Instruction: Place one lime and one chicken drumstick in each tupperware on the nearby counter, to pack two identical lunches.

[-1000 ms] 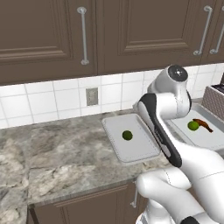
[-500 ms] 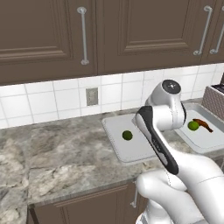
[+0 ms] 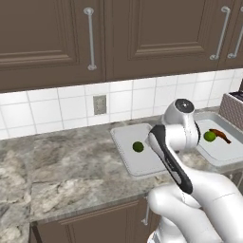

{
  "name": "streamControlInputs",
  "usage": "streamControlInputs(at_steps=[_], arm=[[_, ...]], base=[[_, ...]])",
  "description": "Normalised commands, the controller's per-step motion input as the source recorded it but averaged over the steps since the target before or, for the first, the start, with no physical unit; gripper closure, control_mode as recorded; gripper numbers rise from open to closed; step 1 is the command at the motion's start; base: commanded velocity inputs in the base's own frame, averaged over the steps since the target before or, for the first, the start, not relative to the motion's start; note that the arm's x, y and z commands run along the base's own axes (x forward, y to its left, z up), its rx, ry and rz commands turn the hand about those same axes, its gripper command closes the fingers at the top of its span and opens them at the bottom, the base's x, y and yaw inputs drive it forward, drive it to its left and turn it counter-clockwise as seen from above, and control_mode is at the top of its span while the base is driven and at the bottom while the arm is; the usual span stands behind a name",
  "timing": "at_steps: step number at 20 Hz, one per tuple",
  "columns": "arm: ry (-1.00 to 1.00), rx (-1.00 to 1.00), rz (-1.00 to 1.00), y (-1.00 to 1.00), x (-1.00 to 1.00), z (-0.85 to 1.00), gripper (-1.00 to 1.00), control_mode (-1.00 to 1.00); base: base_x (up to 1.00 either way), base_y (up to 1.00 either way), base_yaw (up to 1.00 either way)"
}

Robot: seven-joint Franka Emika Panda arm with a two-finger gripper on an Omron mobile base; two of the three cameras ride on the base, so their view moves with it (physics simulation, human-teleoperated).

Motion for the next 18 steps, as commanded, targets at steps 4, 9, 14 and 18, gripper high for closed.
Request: streamControlInputs(at_steps=[4, 9, 14, 18], arm=[[0.02, 0.00, 0.00, -0.20, 0.28, -0.45, 1.00, -1.00], [0.00, 0.00, 0.00, -0.03, 0.49, -0.39, 1.00, -1.00], [0.00, 0.00, 0.00, 0.00, 0.71, -0.31, 1.00, -1.00], [0.00, 0.00, 0.00, 0.00, 0.73, -0.22, 1.00, -1.00]], base=[[0.00, 0.00, 0.00], [0.00, 0.00, 0.00], [0.00, 0.00, 0.00], [0.00, 0.00, 0.00]])
